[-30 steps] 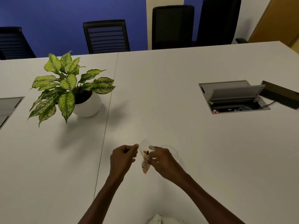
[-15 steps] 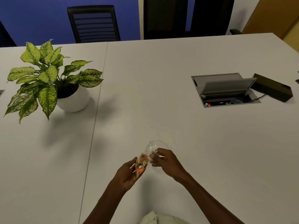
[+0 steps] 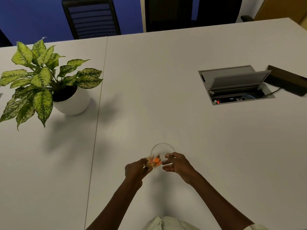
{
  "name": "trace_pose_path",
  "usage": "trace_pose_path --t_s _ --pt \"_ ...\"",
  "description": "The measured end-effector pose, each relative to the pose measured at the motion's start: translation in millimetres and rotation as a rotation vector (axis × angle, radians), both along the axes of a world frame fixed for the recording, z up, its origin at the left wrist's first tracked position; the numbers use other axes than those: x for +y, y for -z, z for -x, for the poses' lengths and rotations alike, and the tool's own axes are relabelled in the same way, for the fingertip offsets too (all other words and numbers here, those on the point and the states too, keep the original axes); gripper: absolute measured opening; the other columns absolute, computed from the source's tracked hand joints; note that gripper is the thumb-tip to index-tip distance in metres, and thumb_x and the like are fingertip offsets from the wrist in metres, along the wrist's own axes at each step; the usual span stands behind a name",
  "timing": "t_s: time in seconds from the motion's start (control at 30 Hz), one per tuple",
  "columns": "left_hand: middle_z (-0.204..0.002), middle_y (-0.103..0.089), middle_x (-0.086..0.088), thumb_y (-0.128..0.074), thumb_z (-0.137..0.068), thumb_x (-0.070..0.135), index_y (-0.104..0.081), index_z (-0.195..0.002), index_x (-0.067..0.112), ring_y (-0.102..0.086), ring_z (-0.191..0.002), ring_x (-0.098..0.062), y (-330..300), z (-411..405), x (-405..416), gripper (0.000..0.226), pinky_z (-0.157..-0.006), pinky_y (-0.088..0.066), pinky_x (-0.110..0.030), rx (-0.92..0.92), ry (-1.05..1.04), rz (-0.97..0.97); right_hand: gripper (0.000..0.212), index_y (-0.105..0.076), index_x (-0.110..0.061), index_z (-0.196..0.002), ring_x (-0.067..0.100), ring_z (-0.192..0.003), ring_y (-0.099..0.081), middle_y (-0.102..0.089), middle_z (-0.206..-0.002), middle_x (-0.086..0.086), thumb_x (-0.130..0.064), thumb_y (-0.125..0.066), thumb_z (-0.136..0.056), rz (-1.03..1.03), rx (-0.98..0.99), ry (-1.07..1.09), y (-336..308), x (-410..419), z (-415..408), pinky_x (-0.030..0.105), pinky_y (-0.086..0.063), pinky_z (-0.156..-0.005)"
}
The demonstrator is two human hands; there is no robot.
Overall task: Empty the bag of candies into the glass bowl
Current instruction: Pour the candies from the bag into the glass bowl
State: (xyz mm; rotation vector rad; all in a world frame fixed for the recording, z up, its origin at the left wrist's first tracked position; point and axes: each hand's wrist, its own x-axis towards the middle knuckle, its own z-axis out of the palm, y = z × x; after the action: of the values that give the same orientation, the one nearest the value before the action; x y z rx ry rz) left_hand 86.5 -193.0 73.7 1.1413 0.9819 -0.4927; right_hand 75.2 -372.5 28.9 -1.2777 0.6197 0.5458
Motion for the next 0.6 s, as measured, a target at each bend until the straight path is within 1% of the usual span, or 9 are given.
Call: trace_pose_path --t_s 0.07,0.17,0.3,0.37,0.47,0.6 --pt "-0.096 -0.069 -0.029 -0.068 -0.082 -0.007 -0.067 -0.098 -0.018 -0.070 -0.083 -0.040 1 -5 0 0.020 -0.068 -0.063 -0.033 -0.016 -0.021 -0.056 0.022 -0.062 -0.002 -0.104 0.035 -0.076 -0.067 -0.068 -0.095 0.024 -0.022 -0.053 -0.100 -0.010 0.018 -0.002 1 -1 -3 0.035 -0.059 -0.072" --pt "-0.096 -0.067 -0.032 -0.067 -0.079 -0.011 -0.066 -0.096 -0.020 -0.067 -0.079 -0.038 2 -11 0 0.019 -0.061 -0.063 -0.029 -0.050 -0.023 -0.087 0.024 -0.063 0.001 -0.106 0.034 -0.073 -0.067 -0.069 -0.093 0.025 -0.020 -0.051 -0.100 -0.020 0.025 -0.015 1 -2 -6 0.031 -0.059 -0.066" --pt "-0.087 -0.070 -0.032 -0.068 -0.076 -0.011 -0.068 -0.085 -0.017 -0.068 -0.068 -0.034 3 -16 2 0.011 -0.050 -0.060 -0.025 -0.081 0.007 -0.159 0.030 -0.061 0.005 -0.112 0.034 -0.076 -0.066 -0.069 -0.096 0.026 -0.020 -0.048 -0.102 -0.017 0.031 -0.023 2 0 -10 0.033 -0.059 -0.068" --pt "-0.082 -0.070 -0.030 -0.067 -0.078 -0.009 -0.069 -0.082 -0.015 -0.069 -0.064 -0.032 2 -19 1 0.008 -0.049 -0.059 -0.023 -0.110 0.026 -0.181 0.032 -0.060 0.006 -0.114 0.034 -0.076 -0.066 -0.069 -0.096 0.026 -0.020 -0.047 -0.102 -0.007 0.035 -0.028 2 -1 -11 0.034 -0.059 -0.069" --pt "-0.076 -0.071 -0.027 -0.068 -0.079 -0.006 -0.070 -0.084 -0.014 -0.072 -0.062 -0.028 -1 -23 1 0.009 -0.052 -0.059 -0.024 -0.150 0.069 -0.193 0.035 -0.061 0.007 -0.114 0.034 -0.072 -0.066 -0.070 -0.092 0.023 -0.023 -0.048 -0.102 -0.018 0.046 -0.022 3 -3 -11 0.033 -0.059 -0.065" --pt "-0.075 -0.072 -0.025 -0.071 -0.078 -0.006 -0.070 -0.083 -0.011 -0.073 -0.060 -0.026 -10 -27 -3 0.007 -0.053 -0.059 -0.024 -0.184 0.113 -0.175 0.033 -0.066 -0.002 -0.108 0.030 -0.068 -0.067 -0.074 -0.086 0.018 -0.032 -0.057 -0.097 -0.071 0.051 0.014 2 -8 -9 0.033 -0.059 -0.064"
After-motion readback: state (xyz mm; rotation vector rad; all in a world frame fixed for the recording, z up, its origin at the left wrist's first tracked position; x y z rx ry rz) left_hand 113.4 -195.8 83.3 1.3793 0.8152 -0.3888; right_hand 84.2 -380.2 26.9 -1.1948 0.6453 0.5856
